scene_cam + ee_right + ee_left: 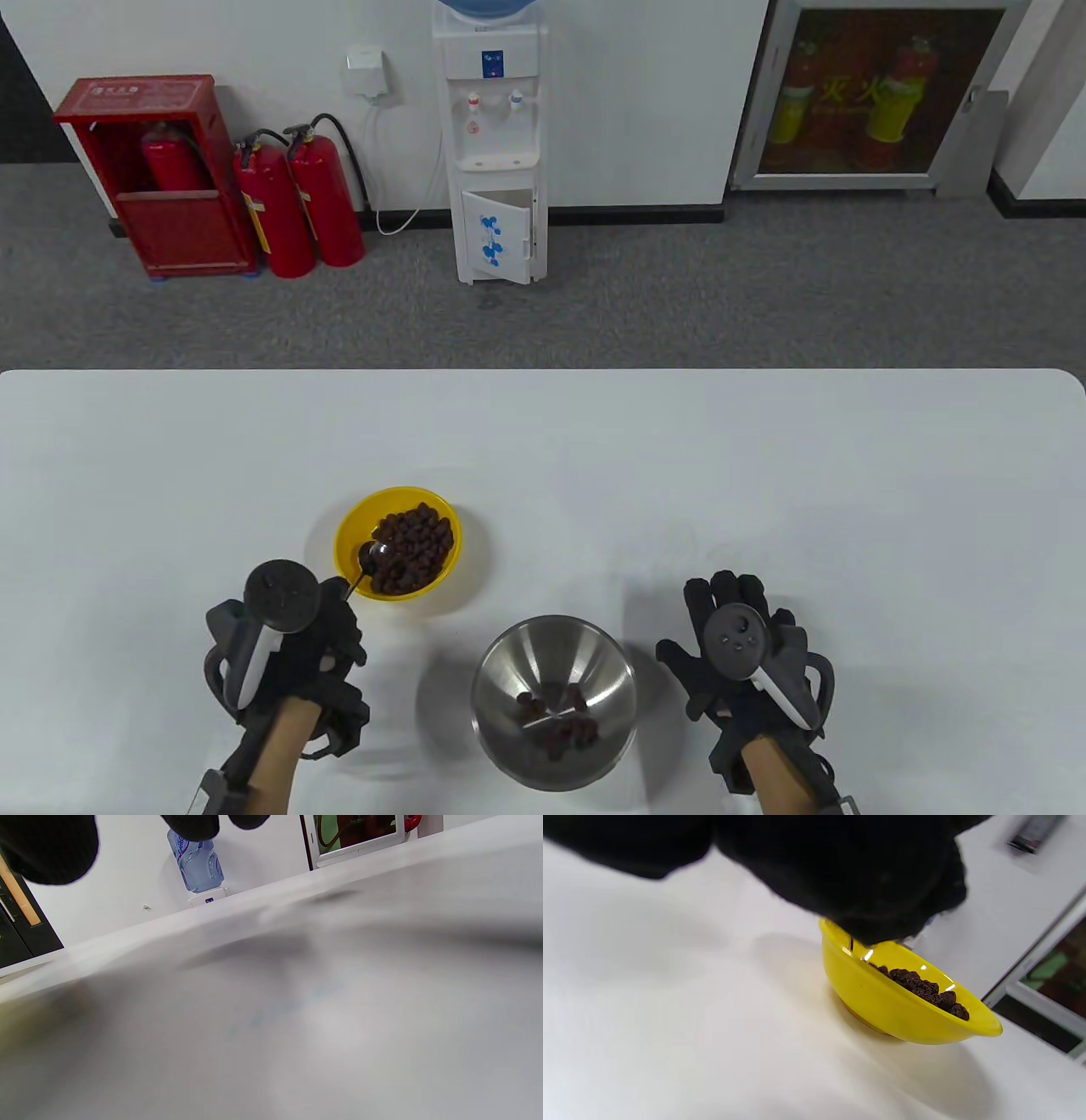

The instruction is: Scoop dry cranberries into mixing bowl using steel spoon

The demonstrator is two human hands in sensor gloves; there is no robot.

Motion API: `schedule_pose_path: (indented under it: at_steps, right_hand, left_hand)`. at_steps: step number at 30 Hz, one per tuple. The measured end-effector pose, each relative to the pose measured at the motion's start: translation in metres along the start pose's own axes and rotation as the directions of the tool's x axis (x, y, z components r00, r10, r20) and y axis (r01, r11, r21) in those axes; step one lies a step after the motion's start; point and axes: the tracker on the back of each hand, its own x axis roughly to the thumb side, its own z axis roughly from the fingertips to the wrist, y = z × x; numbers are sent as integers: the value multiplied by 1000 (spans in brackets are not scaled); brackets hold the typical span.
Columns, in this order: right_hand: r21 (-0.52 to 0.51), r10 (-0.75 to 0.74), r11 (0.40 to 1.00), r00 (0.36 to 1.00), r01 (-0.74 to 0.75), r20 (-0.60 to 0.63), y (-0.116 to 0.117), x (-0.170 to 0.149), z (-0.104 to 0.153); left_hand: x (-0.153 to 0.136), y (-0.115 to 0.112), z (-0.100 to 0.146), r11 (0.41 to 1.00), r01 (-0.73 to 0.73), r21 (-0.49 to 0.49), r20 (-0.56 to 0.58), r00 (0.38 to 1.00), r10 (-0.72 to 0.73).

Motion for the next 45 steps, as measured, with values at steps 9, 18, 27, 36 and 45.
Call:
schedule_pose_path:
  at_steps: [9, 18, 27, 36, 45]
  right_hand:
    - [4, -8, 1000, 1000, 8, 0, 1, 0, 0]
    - [-3, -12, 1000, 1000, 12, -4, 0, -1, 0]
    - [-6, -15, 1000, 1000, 15, -4, 0, -2, 0]
    - [1, 8, 1000, 1000, -8, -7, -1, -2, 0]
    - [-14, 38, 999, 999, -38, -9, -2, -2, 0]
  left_hand:
    - [-42, -31, -22, 739, -625, -251, -229, 780, 582]
    - [-46, -38, -24, 680, -681, -270, -252, 732, 633]
    - [-51, -41, -26, 647, -709, -282, -263, 705, 658]
    - [-55, -44, -27, 594, -744, -306, -267, 666, 697]
    - [-61, -42, -25, 573, -774, -269, -245, 631, 736]
